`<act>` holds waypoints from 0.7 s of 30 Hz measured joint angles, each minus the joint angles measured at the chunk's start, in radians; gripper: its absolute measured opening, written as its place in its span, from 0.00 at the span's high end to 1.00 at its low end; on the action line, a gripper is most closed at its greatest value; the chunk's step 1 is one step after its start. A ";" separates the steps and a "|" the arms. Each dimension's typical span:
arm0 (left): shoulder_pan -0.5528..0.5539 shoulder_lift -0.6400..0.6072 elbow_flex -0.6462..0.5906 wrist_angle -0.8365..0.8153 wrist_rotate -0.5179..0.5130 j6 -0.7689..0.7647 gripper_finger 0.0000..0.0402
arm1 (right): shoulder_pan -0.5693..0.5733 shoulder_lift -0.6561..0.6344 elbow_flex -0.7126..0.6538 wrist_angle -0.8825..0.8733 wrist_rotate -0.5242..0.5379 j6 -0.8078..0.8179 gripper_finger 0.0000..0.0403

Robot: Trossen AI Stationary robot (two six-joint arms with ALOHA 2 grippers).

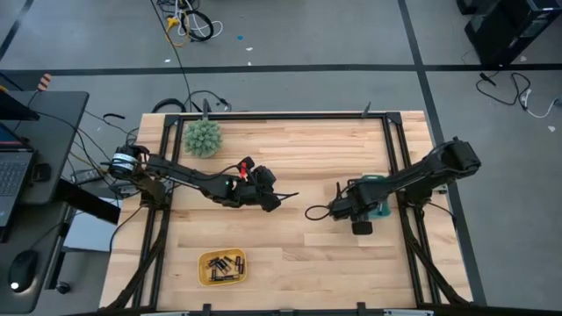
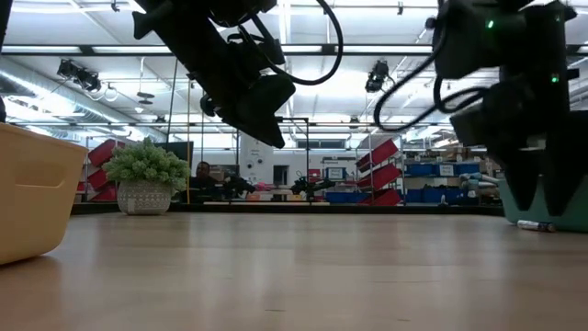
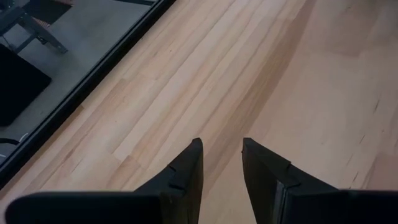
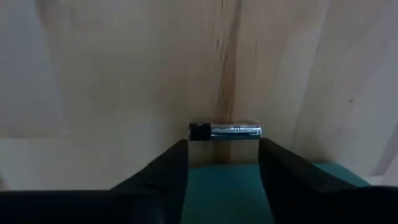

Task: Sort batteries
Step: Put the silver battery into the green bin

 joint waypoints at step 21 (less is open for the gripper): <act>0.000 0.025 0.000 0.038 0.002 0.002 0.73 | -0.078 0.092 0.000 0.014 -0.062 -0.034 0.33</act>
